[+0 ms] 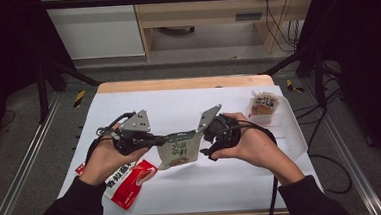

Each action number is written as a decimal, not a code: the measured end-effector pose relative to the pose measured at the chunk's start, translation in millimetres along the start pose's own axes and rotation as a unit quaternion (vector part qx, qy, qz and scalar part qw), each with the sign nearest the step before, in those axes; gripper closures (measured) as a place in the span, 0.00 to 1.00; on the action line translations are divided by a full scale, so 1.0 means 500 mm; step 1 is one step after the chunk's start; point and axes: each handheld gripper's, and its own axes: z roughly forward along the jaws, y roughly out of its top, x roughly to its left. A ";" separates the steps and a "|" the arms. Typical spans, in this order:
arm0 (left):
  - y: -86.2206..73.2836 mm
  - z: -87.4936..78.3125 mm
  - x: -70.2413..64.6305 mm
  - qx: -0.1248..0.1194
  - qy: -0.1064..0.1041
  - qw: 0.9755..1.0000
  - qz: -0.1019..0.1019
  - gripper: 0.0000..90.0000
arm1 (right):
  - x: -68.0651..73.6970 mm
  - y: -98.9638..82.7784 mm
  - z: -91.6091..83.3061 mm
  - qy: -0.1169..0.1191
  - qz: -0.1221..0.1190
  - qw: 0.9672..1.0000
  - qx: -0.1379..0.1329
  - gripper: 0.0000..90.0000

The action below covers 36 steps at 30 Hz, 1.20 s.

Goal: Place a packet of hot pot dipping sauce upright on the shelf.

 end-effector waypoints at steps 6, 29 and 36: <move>0.005 0.005 -0.005 0.003 -0.003 1.000 0.005 1.00 | -0.004 0.010 -0.004 0.006 -0.014 1.000 -0.002 0.35; 0.020 0.015 -0.019 0.006 -0.014 1.000 0.025 1.00 | -0.015 0.038 0.034 0.042 -0.066 0.997 0.019 0.70; 0.021 0.017 -0.016 -0.001 -0.013 1.000 0.019 1.00 | -0.013 0.041 0.035 0.048 -0.072 0.996 0.021 0.94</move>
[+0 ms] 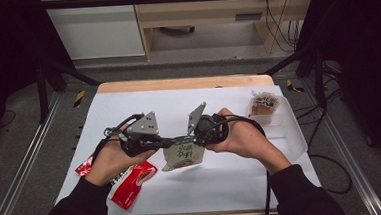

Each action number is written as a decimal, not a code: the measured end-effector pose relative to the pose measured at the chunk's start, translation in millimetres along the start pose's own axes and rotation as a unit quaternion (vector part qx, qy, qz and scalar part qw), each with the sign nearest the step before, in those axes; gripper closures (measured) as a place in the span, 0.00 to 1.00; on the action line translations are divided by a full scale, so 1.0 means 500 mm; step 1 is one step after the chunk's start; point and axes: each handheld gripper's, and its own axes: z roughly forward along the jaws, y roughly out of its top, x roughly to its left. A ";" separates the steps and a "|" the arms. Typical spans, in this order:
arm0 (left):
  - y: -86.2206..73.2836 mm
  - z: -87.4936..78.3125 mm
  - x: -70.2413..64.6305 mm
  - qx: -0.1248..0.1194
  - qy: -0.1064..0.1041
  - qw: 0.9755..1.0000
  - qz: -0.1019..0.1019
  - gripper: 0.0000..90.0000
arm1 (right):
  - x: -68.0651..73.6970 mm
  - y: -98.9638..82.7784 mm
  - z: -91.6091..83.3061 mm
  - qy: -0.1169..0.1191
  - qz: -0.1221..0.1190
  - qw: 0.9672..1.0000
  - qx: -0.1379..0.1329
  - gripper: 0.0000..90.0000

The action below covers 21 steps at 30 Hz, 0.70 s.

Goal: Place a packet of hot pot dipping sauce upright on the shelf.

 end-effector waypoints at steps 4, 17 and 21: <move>-0.002 0.000 0.004 -0.006 0.001 1.000 -0.008 1.00 | -0.003 0.000 -0.005 0.012 0.007 1.000 0.001 0.99; -0.014 0.010 0.016 -0.014 0.005 1.000 -0.019 0.97 | -0.010 0.009 -0.007 0.017 0.011 0.999 0.028 1.00; -0.015 0.011 0.017 -0.014 0.008 1.000 -0.019 0.96 | -0.010 0.008 -0.006 0.016 0.010 0.999 0.028 1.00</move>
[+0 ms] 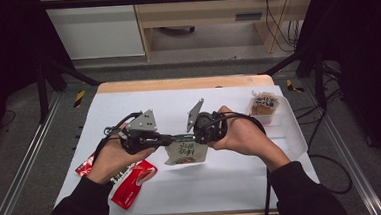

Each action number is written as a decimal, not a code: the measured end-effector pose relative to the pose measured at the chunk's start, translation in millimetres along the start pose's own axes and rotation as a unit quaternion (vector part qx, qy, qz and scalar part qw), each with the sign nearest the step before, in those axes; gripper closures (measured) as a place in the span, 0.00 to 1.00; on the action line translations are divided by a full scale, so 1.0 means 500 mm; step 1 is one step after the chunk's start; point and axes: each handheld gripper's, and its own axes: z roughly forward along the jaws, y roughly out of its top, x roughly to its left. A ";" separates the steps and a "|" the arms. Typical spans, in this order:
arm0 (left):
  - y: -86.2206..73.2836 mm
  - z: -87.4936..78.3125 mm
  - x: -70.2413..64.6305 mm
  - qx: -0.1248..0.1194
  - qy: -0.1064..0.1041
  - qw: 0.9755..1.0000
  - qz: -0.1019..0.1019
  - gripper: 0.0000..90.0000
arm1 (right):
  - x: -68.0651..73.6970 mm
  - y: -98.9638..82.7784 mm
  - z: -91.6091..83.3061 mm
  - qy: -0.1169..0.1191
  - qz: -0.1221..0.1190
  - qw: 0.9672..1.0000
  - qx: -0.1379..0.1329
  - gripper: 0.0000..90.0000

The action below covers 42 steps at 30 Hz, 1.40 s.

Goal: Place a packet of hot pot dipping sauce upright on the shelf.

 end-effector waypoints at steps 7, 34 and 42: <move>0.001 0.005 0.001 -0.002 0.000 1.000 0.000 0.94 | -0.001 -0.005 0.000 0.002 0.002 1.000 -0.001 1.00; -0.123 0.017 0.001 -0.023 0.096 0.993 -0.064 0.13 | -0.083 -0.071 -0.137 -0.070 0.042 0.997 -0.015 1.00; -0.168 0.029 0.003 -0.022 0.100 0.992 -0.078 0.12 | -0.110 -0.110 -0.202 -0.101 0.061 0.993 -0.018 1.00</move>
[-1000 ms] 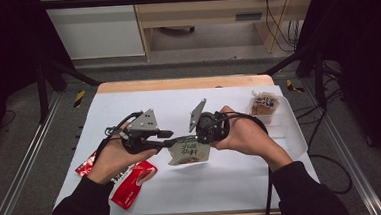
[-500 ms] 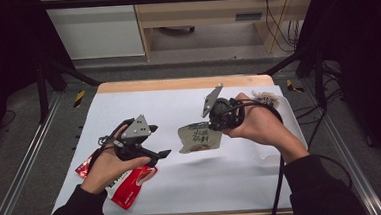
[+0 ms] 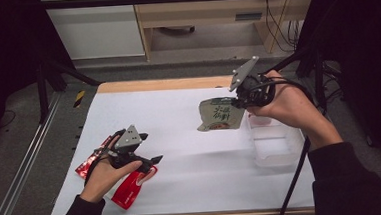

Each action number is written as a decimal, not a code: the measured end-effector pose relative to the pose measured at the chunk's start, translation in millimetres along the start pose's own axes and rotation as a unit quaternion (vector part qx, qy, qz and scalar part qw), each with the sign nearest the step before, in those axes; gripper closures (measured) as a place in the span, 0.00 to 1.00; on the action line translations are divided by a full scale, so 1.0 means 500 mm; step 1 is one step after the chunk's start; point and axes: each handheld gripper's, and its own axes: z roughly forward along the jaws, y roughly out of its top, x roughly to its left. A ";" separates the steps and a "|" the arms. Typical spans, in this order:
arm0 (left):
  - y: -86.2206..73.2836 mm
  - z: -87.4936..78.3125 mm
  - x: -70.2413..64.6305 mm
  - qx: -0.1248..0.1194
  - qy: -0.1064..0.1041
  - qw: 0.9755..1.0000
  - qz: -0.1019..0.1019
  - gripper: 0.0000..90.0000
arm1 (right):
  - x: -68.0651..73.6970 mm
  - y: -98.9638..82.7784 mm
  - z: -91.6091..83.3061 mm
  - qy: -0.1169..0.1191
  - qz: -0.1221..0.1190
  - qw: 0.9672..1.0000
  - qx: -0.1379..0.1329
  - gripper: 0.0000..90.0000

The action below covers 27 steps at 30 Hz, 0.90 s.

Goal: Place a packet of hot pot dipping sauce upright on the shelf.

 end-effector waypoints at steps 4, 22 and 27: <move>-0.010 -0.001 -0.003 0.007 0.000 1.000 0.002 0.11 | -0.016 -0.018 -0.017 -0.010 0.009 1.000 0.001 1.00; -0.040 -0.009 0.004 0.006 0.011 1.000 -0.011 0.11 | -0.068 -0.121 -0.056 -0.044 0.045 0.998 0.019 1.00; -0.045 -0.011 0.009 0.007 0.013 1.000 -0.014 0.11 | -0.084 -0.150 -0.051 -0.051 0.055 0.997 0.024 1.00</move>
